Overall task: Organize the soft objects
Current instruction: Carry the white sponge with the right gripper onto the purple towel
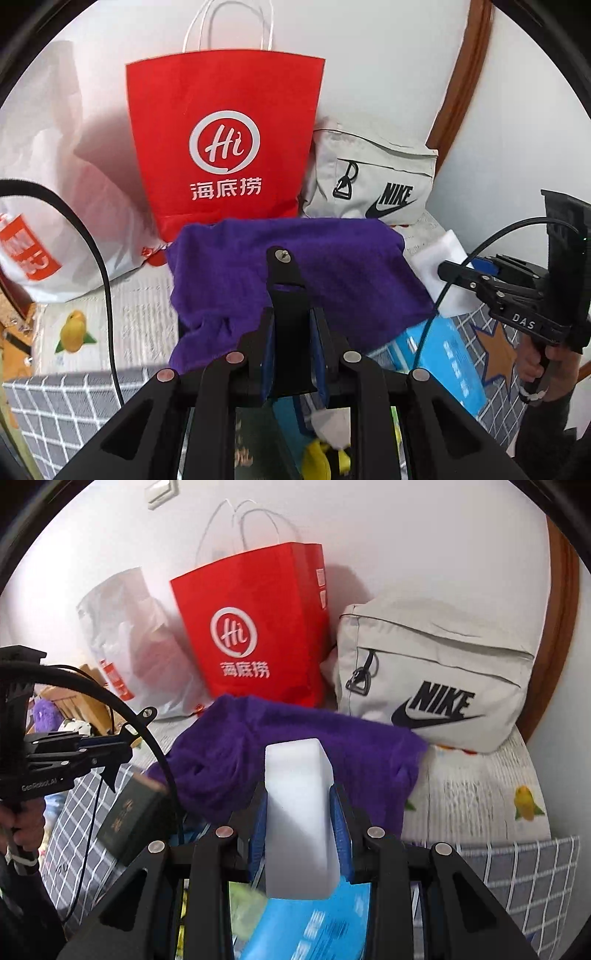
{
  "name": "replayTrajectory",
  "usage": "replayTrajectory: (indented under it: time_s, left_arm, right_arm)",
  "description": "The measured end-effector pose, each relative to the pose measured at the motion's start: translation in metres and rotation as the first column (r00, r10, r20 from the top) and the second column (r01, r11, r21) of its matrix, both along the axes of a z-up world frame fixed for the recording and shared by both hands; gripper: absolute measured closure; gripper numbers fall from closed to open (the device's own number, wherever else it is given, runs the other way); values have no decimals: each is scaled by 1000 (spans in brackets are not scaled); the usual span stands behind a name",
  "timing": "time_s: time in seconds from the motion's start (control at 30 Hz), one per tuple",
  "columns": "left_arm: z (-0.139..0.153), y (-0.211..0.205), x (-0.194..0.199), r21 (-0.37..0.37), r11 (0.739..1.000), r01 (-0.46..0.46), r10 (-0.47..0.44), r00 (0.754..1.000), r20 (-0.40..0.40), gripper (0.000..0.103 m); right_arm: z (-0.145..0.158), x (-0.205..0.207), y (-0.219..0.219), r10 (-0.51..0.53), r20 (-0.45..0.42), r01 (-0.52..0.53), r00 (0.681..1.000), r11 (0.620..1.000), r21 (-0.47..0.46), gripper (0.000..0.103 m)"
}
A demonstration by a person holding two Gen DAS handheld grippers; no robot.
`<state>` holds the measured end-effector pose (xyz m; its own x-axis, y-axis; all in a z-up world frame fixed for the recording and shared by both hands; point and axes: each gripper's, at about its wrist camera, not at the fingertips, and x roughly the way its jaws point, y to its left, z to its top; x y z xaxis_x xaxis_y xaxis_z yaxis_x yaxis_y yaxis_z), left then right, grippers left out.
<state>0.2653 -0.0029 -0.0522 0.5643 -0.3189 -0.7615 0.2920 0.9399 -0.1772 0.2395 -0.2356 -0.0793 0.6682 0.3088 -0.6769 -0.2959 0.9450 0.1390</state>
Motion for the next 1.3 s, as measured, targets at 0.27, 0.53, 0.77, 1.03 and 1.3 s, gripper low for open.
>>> replayTrajectory:
  time_s: [0.27, 0.53, 0.77, 1.03, 1.3]
  left_arm:
    - [-23, -1, 59, -56, 998, 15, -19, 997, -74, 85]
    - [-59, -6, 104, -65, 998, 10, -20, 987, -156, 85]
    - [-77, -8, 120, -43, 999, 6, -14, 981, -194, 85]
    - [-83, -4, 129, -31, 999, -6, -1, 980, -200, 85]
    - [-89, -3, 134, -11, 1000, -14, 11, 979, -205, 85]
  right_arm:
    - [-9, 60, 1, -28, -20, 27, 999, 1000, -11, 70]
    - [-39, 101, 0, -47, -101, 44, 994, 998, -38, 70]
    - [-59, 122, -3, -57, -141, 49, 988, 997, -64, 70]
    - [-70, 134, -12, -77, -161, 67, 984, 996, -63, 70]
    - [-85, 143, -20, -119, -185, 109, 976, 992, -67, 70]
